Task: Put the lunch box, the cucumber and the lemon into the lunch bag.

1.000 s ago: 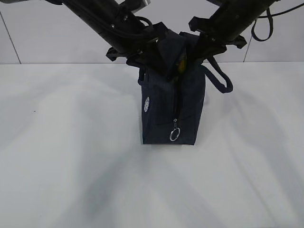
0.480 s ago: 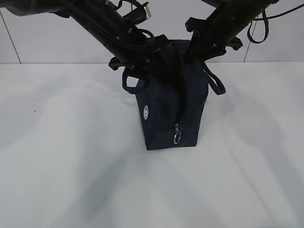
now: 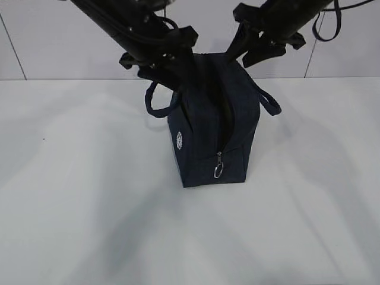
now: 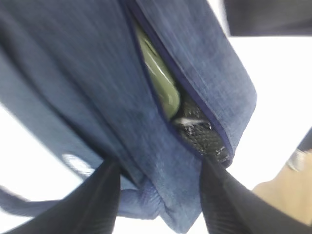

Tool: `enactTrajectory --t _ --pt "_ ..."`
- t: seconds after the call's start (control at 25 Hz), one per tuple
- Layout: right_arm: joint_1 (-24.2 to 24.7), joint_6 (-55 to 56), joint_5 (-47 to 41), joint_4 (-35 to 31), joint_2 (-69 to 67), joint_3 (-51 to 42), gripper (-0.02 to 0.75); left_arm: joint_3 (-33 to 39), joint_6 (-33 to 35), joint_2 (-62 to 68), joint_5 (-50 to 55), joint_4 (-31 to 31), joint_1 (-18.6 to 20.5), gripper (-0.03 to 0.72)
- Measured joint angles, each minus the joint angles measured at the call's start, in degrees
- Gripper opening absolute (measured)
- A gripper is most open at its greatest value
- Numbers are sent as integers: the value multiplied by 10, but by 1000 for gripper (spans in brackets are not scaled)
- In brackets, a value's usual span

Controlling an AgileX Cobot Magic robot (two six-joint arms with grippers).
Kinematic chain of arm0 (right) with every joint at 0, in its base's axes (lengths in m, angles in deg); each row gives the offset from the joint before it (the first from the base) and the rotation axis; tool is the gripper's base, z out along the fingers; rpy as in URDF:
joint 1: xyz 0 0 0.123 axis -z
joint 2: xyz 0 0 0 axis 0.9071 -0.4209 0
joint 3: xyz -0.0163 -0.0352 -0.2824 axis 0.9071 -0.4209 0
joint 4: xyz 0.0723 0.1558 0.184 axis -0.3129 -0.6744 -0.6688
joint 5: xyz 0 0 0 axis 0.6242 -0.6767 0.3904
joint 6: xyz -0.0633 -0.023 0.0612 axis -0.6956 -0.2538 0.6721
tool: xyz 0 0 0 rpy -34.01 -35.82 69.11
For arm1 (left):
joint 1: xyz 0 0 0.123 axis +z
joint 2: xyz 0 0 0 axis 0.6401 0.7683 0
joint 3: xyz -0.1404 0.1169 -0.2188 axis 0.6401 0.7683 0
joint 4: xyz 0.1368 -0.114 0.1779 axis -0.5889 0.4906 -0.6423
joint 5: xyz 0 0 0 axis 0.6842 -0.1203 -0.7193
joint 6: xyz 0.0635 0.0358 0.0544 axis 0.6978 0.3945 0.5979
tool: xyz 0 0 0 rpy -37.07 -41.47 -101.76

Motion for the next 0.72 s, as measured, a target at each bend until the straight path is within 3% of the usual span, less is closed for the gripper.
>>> enactTrajectory --t 0.24,0.72 --pt "0 -14 68 -13 72 0 349 0 0 -58 -24 -49 3 381" --pt "-21 -81 112 -34 265 1 318 0 3 -158 -104 -63 1 372"
